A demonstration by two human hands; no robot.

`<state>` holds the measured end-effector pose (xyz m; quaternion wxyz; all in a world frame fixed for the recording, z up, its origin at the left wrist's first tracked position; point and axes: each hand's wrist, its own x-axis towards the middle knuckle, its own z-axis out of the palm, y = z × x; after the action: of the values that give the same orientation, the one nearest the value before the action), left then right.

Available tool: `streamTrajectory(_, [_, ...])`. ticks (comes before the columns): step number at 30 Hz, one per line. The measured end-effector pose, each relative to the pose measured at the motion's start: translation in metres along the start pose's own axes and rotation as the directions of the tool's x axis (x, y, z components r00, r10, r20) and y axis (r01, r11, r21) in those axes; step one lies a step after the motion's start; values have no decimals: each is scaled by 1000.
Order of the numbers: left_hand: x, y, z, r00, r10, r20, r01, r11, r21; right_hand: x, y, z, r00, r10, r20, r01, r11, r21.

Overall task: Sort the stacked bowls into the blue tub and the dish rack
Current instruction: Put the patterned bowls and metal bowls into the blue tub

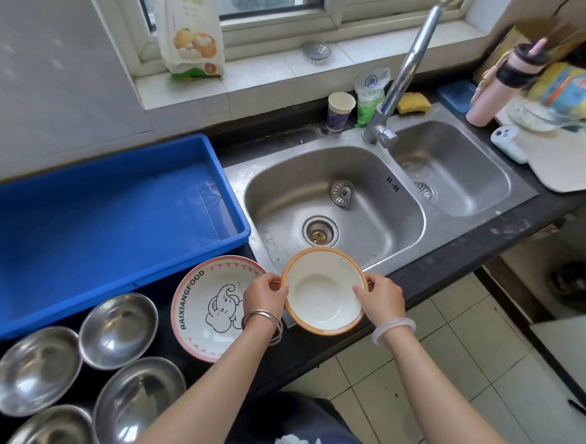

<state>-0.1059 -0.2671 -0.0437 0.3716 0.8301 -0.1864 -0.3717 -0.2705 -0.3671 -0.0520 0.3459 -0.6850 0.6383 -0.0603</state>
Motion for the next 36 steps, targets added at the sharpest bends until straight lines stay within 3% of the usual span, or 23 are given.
streamTrajectory(7, [-6, -2, -7, 1000, -15, 20, 16, 998, -60, -6, -2, -9, 998, -42, -39, 41, 999, -6])
streamTrajectory(11, [-11, -8, -28, 995, -39, -95, 34, 998, -59, -11, -28, -14, 966, -232, -113, 230, 973, -33])
streamTrajectory(17, [-18, -35, -79, 949, -72, -307, 59, 997, -52, -16, -95, 28, 856, -499, 140, 509, 859, -54])
streamTrajectory(21, [-26, -58, -99, 910, -190, -368, 178, 982, -68, -10, -125, 68, 797, -464, 387, 571, 788, -231])
streamTrajectory(25, [-28, -73, -100, 914, -311, -262, 259, 942, -215, 2, -140, 93, 758, -406, 510, 622, 685, -379])
streamTrajectory(30, [-23, -84, -94, 873, -450, -187, 331, 829, -451, 15, -151, 106, 731, -399, 553, 655, 637, -407])
streamTrajectory(36, [-21, -92, -103, 857, -468, -216, 307, 800, -516, 22, -155, 105, 714, -422, 559, 656, 682, -324])
